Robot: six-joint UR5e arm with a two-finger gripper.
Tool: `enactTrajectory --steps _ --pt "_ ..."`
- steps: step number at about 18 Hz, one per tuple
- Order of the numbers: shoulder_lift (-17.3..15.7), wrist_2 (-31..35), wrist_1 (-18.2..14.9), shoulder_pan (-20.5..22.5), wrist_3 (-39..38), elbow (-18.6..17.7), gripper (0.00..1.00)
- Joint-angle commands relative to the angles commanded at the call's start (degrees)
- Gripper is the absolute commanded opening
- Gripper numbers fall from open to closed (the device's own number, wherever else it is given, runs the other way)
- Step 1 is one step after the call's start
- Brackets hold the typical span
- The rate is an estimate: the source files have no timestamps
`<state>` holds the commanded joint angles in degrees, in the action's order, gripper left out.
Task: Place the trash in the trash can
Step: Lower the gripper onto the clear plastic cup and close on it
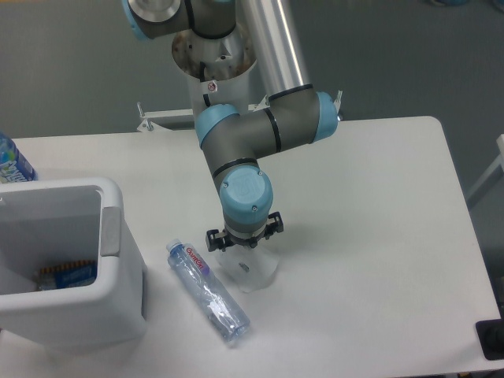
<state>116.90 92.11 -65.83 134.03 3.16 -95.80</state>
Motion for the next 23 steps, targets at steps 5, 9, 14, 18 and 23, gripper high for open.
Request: enactTrajectory --steps 5,9,14,18,23 --pt "-0.09 0.17 0.17 0.00 0.00 0.00 0.32" --pt "-0.26 0.44 0.09 0.00 0.17 0.00 0.05" --pt "-0.79 0.26 0.09 0.26 0.62 0.52 0.00" --pt "-6.67 2.98 -0.18 1.14 0.70 5.69 0.00" --pt "-9.85 -1.31 -0.26 3.43 0.44 14.40 0.00"
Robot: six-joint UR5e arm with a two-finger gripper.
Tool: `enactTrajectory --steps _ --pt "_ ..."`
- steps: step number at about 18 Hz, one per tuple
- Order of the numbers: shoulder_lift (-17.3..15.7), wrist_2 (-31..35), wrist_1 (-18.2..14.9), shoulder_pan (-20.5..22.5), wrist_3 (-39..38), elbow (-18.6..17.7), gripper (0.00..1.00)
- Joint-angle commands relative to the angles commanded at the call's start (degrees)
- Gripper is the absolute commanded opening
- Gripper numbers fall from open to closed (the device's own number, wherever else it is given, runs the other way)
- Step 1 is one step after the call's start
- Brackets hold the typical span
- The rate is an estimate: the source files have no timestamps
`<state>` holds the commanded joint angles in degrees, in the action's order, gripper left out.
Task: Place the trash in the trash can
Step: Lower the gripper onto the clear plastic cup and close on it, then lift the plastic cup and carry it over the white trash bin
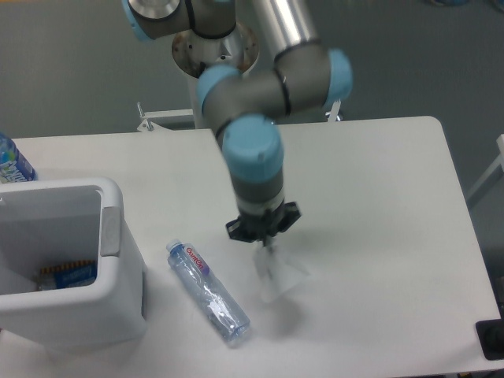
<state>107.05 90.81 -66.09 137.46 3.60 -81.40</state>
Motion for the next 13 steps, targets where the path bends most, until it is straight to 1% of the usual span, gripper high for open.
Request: enactTrajectory --steps 4,8,11,13 --pt "-0.53 -7.29 0.09 0.26 -0.26 2.64 0.01" --pt "-1.84 -13.71 0.44 -0.17 0.52 3.35 0.01" --pt "-2.54 -18.98 3.33 -0.70 0.70 3.35 0.01" --pt "-3.69 -21.54 5.70 -2.19 1.31 3.35 0.01"
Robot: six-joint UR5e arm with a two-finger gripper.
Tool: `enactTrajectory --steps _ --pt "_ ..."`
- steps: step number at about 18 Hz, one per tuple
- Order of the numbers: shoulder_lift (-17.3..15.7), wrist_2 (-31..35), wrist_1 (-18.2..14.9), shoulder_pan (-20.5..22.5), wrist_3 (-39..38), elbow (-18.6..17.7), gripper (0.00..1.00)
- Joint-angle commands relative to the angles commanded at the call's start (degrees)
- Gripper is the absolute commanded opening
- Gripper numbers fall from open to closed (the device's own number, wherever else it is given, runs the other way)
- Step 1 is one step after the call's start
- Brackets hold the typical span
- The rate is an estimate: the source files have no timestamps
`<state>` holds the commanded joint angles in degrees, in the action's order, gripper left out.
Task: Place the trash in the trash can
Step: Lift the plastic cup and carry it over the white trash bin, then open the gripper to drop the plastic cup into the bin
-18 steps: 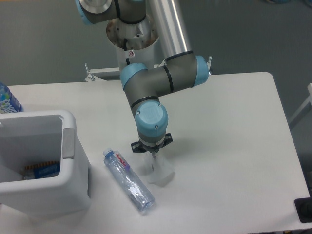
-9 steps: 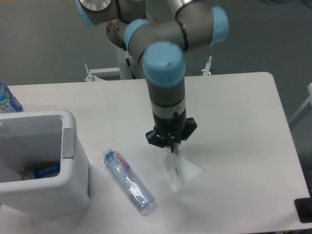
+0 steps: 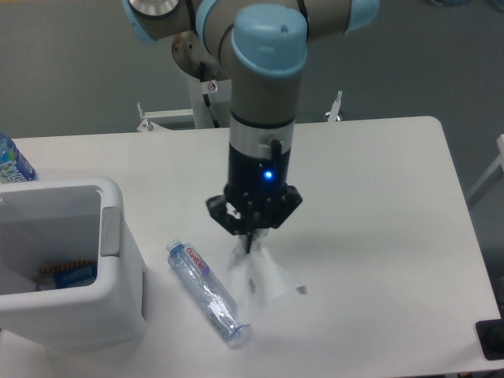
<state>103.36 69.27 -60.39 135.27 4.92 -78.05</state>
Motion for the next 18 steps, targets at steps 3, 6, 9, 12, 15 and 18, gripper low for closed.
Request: enactTrajectory --steps 3,6,9,12,15,18 --pt "-2.02 -0.27 1.59 -2.90 0.62 0.00 0.02" --pt "-3.08 0.16 1.68 -7.46 0.44 -0.96 0.04" --pt "-3.34 0.25 1.60 -10.63 0.09 -1.40 0.04" --pt "-3.61 0.25 1.68 -13.27 0.09 -2.98 0.04" --pt "-3.43 0.25 1.60 -15.47 -0.17 -3.51 0.04" --pt "-3.17 0.08 1.60 -17.32 -0.08 -4.92 0.29"
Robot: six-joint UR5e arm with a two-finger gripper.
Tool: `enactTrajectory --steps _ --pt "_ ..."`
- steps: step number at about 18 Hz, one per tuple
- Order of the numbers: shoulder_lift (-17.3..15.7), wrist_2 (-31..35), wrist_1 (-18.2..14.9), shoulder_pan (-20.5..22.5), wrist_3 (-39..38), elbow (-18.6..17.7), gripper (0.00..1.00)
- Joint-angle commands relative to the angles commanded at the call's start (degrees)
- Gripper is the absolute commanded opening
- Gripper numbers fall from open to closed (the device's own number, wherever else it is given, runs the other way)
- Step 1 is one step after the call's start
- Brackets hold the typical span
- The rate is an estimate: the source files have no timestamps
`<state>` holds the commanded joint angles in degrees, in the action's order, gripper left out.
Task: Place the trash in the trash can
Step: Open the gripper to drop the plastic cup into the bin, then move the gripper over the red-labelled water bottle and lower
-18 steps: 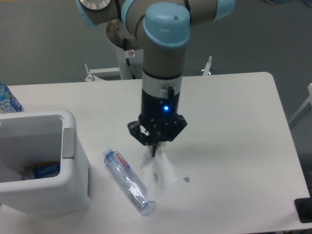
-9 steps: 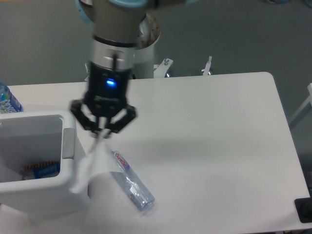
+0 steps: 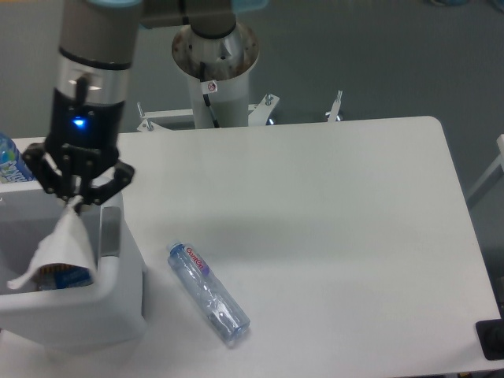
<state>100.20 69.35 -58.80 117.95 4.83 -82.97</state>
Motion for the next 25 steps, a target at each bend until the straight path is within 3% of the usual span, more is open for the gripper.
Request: enactTrajectory --steps 2,4,11,15,19,25 --pt "0.00 0.17 0.00 -0.18 0.26 -0.53 0.86" --pt "-0.35 0.17 -0.17 -0.18 -0.17 -0.71 0.99" --pt "-0.53 0.61 -0.18 0.96 -3.95 -0.35 1.00" --pt "0.17 1.14 -0.18 9.12 -9.13 -0.62 1.00" --pt "3.86 1.32 -0.09 15.81 -10.72 -0.62 1.00" --pt "12.37 7.11 0.00 17.40 -10.90 1.13 1.00"
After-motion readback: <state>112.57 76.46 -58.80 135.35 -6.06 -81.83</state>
